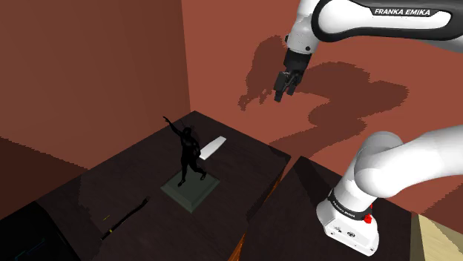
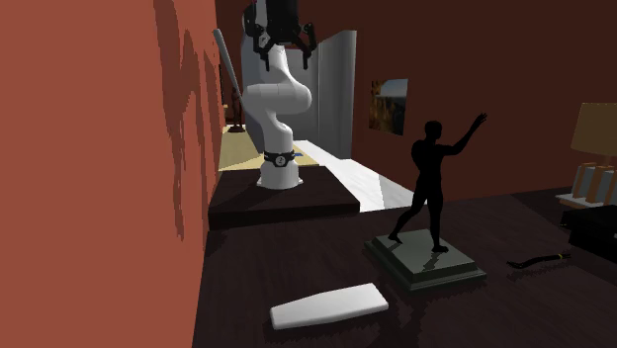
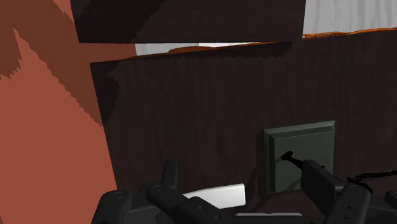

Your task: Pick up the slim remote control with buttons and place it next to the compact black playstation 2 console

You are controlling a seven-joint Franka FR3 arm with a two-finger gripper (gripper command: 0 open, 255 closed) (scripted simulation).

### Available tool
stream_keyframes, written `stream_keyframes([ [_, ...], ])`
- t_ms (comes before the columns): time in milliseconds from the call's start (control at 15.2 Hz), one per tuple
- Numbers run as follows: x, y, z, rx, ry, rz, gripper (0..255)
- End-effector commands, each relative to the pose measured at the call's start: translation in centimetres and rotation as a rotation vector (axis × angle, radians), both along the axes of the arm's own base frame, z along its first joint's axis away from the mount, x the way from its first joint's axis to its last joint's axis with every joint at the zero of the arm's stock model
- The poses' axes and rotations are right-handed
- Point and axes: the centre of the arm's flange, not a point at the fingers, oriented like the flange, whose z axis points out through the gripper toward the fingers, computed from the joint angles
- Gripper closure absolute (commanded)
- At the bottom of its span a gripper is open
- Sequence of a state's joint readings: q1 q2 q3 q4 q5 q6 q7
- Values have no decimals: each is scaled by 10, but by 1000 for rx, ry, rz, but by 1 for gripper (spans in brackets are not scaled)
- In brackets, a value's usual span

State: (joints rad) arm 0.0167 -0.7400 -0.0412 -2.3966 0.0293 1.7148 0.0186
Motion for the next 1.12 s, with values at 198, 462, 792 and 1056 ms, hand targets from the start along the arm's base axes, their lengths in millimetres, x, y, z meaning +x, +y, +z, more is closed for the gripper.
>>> stream_keyframes([
  [198, 21, 20, -28, 0, 7, -107, 0],
  [462, 52, 42, -65, -1, 17, -250, 0],
  [792, 94, 64, -113, -1, 30, -428, 0],
  [1056, 130, 75, -151, -2, 40, -571, 0],
])
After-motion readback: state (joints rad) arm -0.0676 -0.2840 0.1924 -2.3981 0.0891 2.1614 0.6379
